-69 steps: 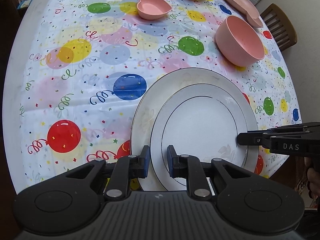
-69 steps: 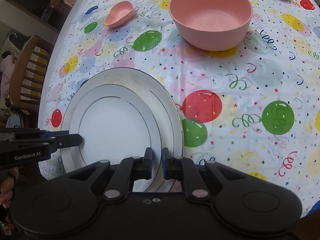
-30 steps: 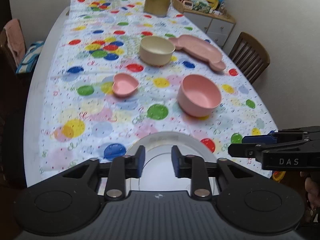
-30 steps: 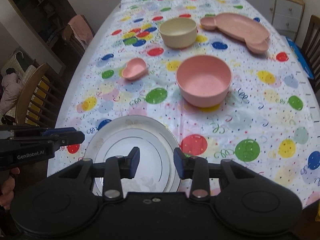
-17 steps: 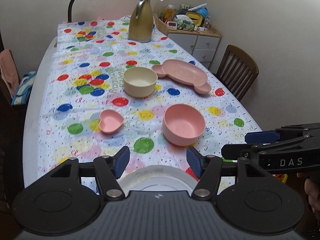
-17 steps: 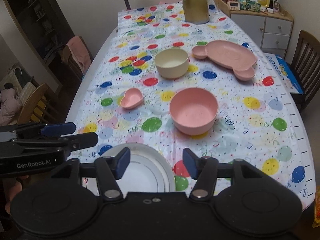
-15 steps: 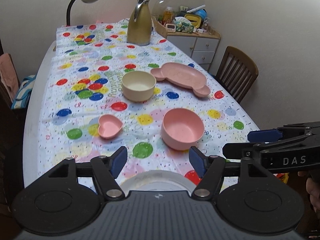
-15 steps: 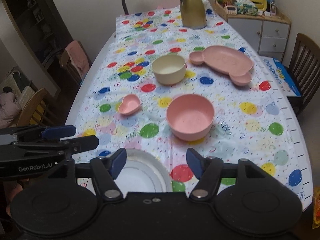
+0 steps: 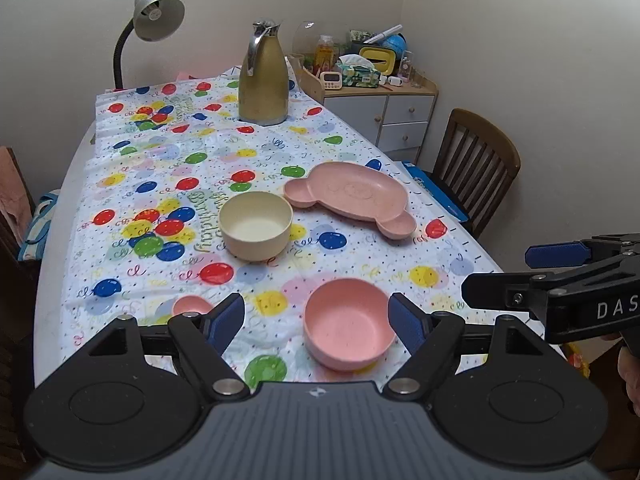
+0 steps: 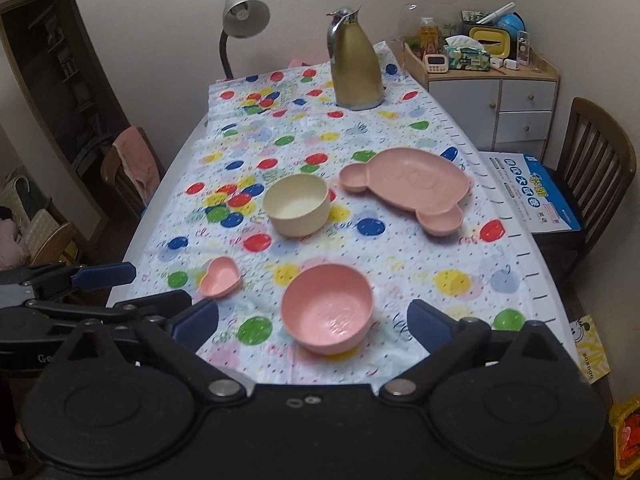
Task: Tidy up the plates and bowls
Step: 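Move both grippers toward the pink bear-shaped plate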
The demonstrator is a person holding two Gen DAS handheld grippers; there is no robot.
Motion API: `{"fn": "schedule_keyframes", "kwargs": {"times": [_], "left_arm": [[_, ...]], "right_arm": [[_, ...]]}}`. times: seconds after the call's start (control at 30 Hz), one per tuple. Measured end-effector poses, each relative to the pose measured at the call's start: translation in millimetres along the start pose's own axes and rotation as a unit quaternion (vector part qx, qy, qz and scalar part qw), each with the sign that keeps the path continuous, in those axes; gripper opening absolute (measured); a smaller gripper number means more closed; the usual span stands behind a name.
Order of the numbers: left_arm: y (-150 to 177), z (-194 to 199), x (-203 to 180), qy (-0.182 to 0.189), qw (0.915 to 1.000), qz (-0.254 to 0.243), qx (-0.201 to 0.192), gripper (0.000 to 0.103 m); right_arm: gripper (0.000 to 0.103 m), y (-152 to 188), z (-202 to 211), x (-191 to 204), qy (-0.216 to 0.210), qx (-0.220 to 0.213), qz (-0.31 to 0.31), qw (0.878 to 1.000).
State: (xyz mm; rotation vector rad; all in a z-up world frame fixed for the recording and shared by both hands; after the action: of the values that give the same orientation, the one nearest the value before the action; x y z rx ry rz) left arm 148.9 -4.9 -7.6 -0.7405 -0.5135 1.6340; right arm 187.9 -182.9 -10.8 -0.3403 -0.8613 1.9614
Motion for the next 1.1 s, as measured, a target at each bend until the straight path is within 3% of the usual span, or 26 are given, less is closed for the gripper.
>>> {"fn": "schedule_keyframes", "kwargs": {"times": [0.27,0.7,1.1], "left_arm": [[-39.9,-53.8,-20.5,-0.019,0.9998,0.007,0.009,0.079],[-107.0,-175.2,-33.1,-0.050,0.9980,0.008,0.038,0.079],[-153.7,-271.8,-33.0,-0.050,0.9973,-0.015,0.051,0.079]], "right_arm": [[0.103,-26.8,-29.7,-46.4,0.006,0.012,0.010,1.000],[0.101,-65.6,-110.4,-130.3,0.029,0.047,-0.002,0.998],[0.093,-79.8,-184.0,-195.1,0.034,0.089,-0.049,0.994]]}}
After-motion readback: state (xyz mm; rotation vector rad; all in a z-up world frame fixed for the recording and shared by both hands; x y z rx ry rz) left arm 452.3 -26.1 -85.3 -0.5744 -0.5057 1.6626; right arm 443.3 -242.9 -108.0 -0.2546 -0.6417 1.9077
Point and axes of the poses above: each gripper's, at about its wrist camera, not at the fingertips, and z roughly against the way its jaws point, x to its left, y to its underside, the point moved 3 cm from there along -z, roughly the way its jaws point, and after that the axes turned 7 degrees about z, right-handed, at the moved point
